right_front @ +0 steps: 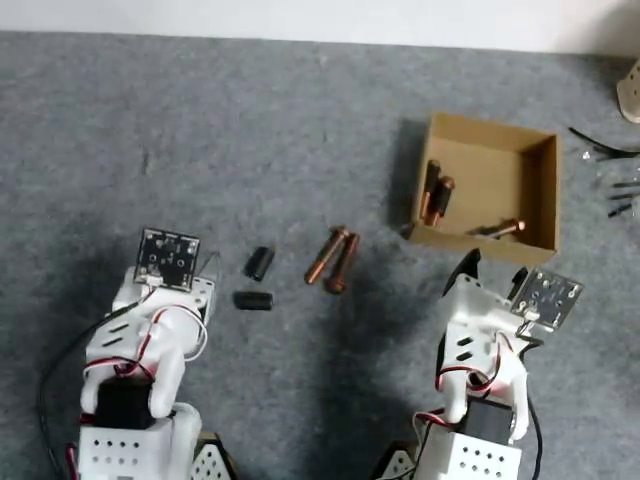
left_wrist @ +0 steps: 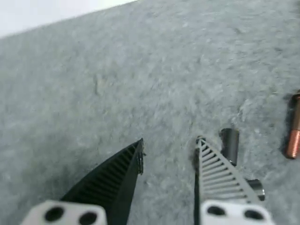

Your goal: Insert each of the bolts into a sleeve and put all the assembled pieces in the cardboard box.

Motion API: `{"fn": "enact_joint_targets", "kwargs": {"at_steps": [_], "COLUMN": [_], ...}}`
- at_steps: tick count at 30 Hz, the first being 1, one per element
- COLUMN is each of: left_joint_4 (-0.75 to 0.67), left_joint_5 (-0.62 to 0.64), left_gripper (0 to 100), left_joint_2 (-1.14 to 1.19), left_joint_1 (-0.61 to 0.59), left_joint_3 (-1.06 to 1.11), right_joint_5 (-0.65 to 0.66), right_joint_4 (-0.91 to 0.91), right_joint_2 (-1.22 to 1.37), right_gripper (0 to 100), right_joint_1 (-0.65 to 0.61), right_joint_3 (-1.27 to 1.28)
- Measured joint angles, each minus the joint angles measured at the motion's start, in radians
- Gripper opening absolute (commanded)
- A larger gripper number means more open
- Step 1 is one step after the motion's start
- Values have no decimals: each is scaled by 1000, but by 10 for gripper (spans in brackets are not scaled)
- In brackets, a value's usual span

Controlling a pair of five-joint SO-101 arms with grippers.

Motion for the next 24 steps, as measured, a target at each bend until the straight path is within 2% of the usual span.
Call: {"fn": "enact_joint_targets", "kwargs": {"at_steps": [5,9,14,21,24], "left_joint_4": [-9,-9,-9,-87,-104], "left_joint_5": [44,49,49,49,49], "left_gripper": [174,172,171,171,171], "left_joint_2": [-141,-150,-150,-150,-150], "left_joint_1": [-5,-9,-40,-54,-54], "left_joint_3": [91,98,107,160,164], "right_joint_5": [0,9,130,160,199], "right_joint_4": [0,0,0,0,38], "right_joint_2": [0,0,0,0,0], "right_gripper": [241,241,241,241,241], "right_joint_1": [-11,-95,-184,-212,-293], "right_joint_3": [0,0,0,0,0]}}
